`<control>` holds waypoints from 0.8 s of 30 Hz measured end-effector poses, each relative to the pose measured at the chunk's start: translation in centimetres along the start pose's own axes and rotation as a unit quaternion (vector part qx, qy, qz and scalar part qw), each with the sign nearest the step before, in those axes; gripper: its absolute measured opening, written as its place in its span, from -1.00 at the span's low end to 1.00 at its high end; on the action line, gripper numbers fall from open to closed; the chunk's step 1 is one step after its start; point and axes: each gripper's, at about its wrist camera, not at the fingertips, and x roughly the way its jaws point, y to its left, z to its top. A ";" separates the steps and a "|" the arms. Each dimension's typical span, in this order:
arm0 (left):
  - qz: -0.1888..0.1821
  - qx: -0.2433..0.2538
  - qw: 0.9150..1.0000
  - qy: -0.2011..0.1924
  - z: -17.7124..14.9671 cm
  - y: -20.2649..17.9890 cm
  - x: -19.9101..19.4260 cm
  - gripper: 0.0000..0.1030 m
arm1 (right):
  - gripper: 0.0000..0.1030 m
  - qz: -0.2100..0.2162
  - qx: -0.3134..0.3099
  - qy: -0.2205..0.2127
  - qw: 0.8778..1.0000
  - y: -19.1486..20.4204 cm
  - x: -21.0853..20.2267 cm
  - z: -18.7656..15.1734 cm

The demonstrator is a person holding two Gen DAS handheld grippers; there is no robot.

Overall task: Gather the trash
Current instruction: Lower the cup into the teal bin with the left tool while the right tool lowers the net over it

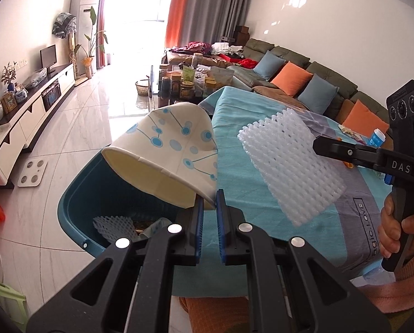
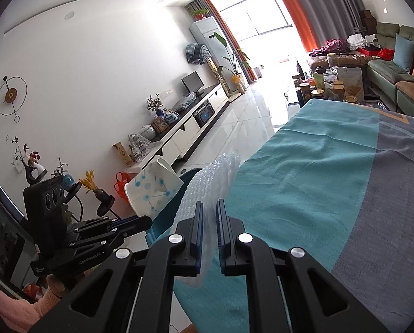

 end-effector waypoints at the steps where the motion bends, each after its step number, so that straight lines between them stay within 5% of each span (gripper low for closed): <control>1: 0.001 -0.001 1.000 0.000 0.0 0.1 0.0 -0.82 | -0.84 0.001 0.000 0.002 1.000 0.1 0.2 0.0; 24: 0.020 -0.022 1.000 0.010 0.3 1.7 1.1 -0.82 | -0.84 0.024 -0.011 0.026 0.999 2.1 3.8 1.2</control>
